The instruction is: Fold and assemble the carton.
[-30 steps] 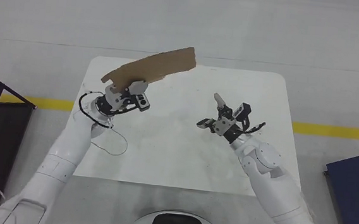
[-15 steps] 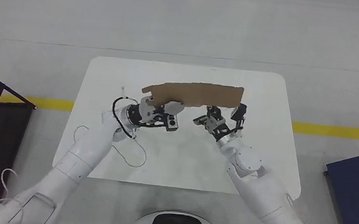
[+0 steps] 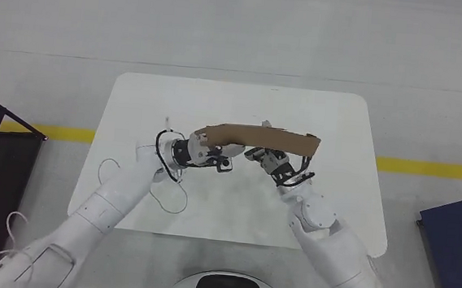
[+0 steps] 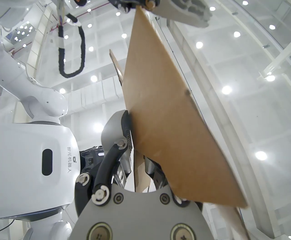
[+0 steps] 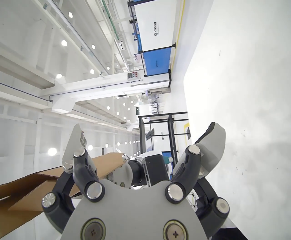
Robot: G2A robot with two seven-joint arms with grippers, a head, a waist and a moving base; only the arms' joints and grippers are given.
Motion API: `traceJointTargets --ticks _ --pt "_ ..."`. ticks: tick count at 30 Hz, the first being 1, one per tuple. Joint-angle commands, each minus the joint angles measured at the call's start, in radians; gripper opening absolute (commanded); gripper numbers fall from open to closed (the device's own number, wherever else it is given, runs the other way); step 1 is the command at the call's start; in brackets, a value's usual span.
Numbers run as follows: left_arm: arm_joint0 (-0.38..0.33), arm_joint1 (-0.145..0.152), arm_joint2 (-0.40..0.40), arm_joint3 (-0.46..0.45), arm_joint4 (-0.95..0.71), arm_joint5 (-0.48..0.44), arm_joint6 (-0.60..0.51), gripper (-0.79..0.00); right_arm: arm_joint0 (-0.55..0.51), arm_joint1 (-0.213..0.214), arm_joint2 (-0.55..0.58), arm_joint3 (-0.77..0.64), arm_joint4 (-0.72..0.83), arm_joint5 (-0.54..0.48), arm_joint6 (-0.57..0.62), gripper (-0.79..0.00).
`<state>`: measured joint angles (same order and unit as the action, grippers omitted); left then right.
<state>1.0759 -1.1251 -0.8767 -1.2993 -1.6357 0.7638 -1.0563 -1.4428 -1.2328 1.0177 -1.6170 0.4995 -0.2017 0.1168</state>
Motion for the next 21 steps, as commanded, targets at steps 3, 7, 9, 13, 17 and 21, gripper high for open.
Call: traceJointTargets --ticks 3,7,9,13,17,21 --pt "0.009 0.005 0.006 -0.008 0.002 0.001 0.001 -0.785 -0.011 -0.001 0.018 -0.007 0.055 -0.008 0.043 0.0" --pt "0.02 0.011 0.023 -0.022 -0.013 0.012 0.012 -0.785 -0.016 -0.004 0.037 -0.01 0.13 -0.008 0.084 0.0" --pt "0.024 0.014 0.031 -0.029 -0.026 0.02 0.02 -0.785 -0.017 -0.005 0.048 -0.009 0.171 -0.008 0.107 0.0" --pt "0.03 0.023 0.046 -0.045 -0.059 0.034 0.034 -0.785 -0.015 -0.007 0.067 -0.001 0.241 0.002 0.152 0.0" --pt "0.035 0.037 0.05 -0.068 -0.077 0.037 0.037 -0.785 -0.01 -0.009 0.079 0.008 0.267 0.014 0.171 0.0" --pt "0.041 0.052 0.043 -0.082 -0.118 0.037 0.036 -0.785 -0.005 -0.012 0.083 0.015 0.271 0.024 0.177 0.0"
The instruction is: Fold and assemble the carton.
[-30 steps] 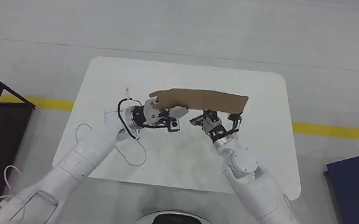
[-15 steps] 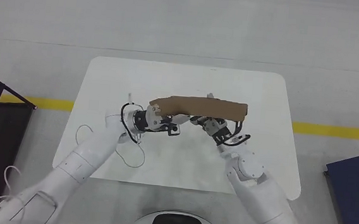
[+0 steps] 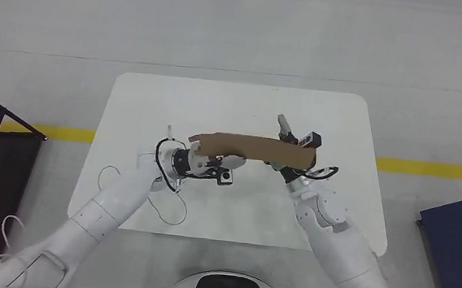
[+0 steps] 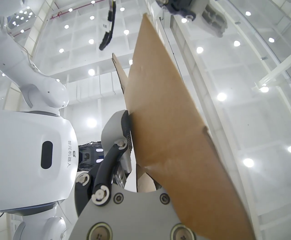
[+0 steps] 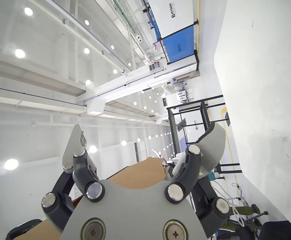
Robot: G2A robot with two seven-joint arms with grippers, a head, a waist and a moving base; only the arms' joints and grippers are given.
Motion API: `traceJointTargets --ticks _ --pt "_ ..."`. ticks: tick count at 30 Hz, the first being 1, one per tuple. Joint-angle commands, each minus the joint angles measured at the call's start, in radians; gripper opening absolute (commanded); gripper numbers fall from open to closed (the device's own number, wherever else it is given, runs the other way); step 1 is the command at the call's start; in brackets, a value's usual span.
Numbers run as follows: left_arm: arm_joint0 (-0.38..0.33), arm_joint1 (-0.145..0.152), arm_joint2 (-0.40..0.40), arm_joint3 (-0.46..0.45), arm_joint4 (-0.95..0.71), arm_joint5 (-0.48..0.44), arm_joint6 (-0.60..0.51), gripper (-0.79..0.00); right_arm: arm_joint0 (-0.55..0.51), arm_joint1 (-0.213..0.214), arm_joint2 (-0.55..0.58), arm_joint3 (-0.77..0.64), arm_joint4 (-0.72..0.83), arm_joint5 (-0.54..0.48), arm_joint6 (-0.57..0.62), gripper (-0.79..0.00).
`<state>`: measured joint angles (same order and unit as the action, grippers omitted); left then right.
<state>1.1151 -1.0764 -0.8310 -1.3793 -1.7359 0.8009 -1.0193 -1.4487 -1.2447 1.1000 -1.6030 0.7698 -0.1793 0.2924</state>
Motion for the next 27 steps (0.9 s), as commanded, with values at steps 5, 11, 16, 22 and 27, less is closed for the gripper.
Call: traceJointTargets --ticks 5,11,16,22,27 --pt "0.004 0.018 -0.021 0.013 -0.105 0.02 0.02 -0.785 0.002 -0.003 0.007 0.004 0.017 0.008 0.028 0.0" --pt "-0.015 0.041 -0.043 0.031 -0.009 -0.008 -0.008 -0.785 0.002 0.005 0.074 0.018 0.119 0.082 0.139 -0.015" --pt "-0.058 0.09 -0.036 0.004 0.256 -0.138 -0.138 -0.785 -0.031 0.021 0.206 0.021 0.207 0.121 0.165 -0.028" --pt "-0.131 0.167 0.0 0.155 0.444 -0.393 -0.393 -0.785 -0.093 0.038 0.356 0.014 0.354 0.198 0.242 0.0" --pt "-0.131 0.167 0.0 0.155 0.444 -0.393 -0.393 -0.785 -0.098 0.04 0.369 0.013 0.368 0.229 0.248 0.0"
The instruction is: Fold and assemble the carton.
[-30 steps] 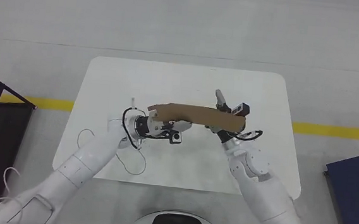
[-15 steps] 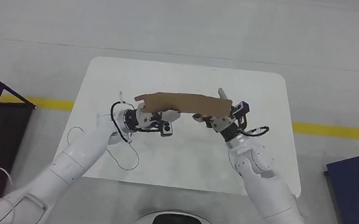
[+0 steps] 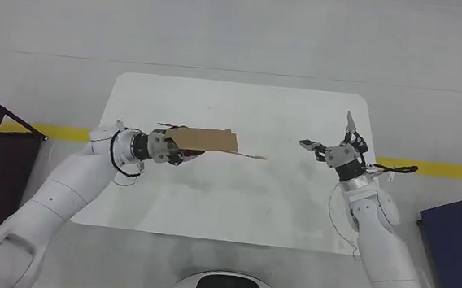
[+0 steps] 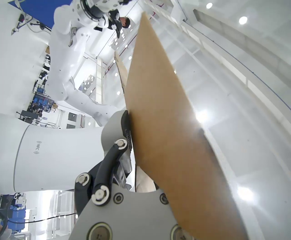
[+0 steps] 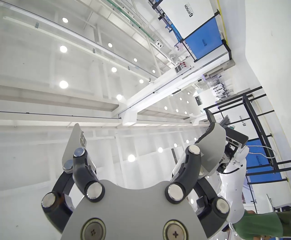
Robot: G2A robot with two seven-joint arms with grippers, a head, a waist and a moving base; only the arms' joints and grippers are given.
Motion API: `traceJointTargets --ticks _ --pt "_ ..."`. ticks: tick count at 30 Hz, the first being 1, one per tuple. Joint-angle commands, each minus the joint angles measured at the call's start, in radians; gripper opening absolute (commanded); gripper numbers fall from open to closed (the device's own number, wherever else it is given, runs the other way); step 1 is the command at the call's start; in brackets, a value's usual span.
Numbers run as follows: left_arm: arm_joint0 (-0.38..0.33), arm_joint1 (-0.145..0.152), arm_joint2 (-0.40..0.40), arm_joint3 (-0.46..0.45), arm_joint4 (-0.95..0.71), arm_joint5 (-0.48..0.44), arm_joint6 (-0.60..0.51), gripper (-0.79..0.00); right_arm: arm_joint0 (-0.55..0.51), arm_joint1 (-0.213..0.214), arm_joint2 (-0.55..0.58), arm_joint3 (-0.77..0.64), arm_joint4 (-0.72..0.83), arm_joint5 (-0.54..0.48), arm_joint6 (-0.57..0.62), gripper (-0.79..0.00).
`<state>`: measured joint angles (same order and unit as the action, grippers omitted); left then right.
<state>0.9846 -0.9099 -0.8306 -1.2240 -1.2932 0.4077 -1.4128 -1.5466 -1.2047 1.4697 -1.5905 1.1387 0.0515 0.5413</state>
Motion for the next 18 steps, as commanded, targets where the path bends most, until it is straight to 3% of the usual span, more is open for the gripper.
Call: traceJointTargets --ticks 1,5,8,12,18 --pt "0.0 0.0 0.0 0.0 0.001 0.0 0.0 -0.785 0.0 0.0 -0.001 0.0 -0.001 -0.002 0.0 0.0" --pt "0.001 0.0 -0.001 -0.004 0.021 -0.015 0.024 -0.785 0.0 0.0 -0.001 0.0 -0.001 -0.002 0.0 0.0" --pt "-0.021 0.012 0.006 -0.042 0.334 -0.188 0.126 -0.785 0.003 -0.003 -0.005 -0.006 -0.001 -0.018 -0.009 0.0" --pt "-0.033 0.023 0.037 -0.045 0.702 -0.428 0.141 -0.785 -0.003 -0.012 -0.036 -0.022 -0.082 -0.141 -0.068 0.0" --pt "-0.063 0.01 0.036 -0.018 0.783 -0.503 0.2 -0.785 -0.009 -0.021 -0.068 -0.03 -0.137 -0.215 -0.099 0.0"
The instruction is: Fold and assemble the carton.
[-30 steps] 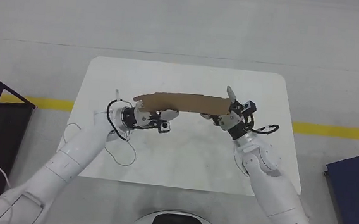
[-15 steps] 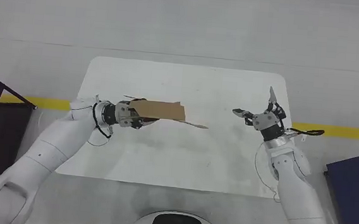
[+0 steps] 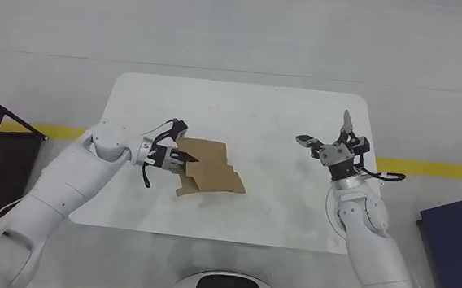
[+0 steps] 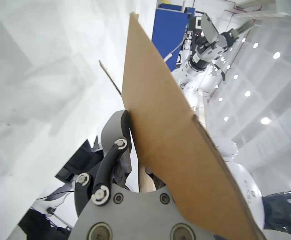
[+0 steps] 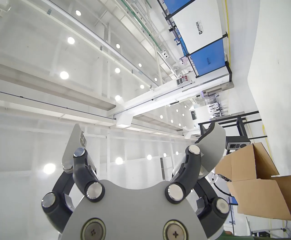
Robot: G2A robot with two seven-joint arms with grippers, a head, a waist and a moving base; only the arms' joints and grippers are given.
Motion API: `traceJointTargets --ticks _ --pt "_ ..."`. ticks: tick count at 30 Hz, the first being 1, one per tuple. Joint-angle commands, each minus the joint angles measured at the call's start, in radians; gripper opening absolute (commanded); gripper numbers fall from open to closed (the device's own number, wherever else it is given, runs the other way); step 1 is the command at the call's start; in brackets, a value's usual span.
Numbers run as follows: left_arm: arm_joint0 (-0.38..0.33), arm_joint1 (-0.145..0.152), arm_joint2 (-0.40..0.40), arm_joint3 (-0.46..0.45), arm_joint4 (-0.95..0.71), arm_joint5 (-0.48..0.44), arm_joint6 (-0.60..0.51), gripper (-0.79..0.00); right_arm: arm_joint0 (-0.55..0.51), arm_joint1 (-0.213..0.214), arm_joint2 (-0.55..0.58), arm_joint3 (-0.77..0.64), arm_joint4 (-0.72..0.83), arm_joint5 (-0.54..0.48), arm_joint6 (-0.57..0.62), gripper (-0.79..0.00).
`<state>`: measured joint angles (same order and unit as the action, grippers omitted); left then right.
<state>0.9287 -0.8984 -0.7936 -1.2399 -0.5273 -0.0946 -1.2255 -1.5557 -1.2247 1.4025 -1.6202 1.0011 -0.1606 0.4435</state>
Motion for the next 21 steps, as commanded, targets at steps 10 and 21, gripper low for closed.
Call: traceJointTargets --ticks 10,21 --pt "-0.015 -0.003 -0.002 -0.008 0.031 0.009 0.031 -0.785 -0.001 -0.002 -0.002 0.0 0.016 0.009 0.005 0.0" --pt "0.016 -0.021 -0.028 0.025 -0.096 -0.383 -0.117 -0.785 -0.009 0.003 -0.036 -0.012 -0.119 0.023 0.131 0.0"
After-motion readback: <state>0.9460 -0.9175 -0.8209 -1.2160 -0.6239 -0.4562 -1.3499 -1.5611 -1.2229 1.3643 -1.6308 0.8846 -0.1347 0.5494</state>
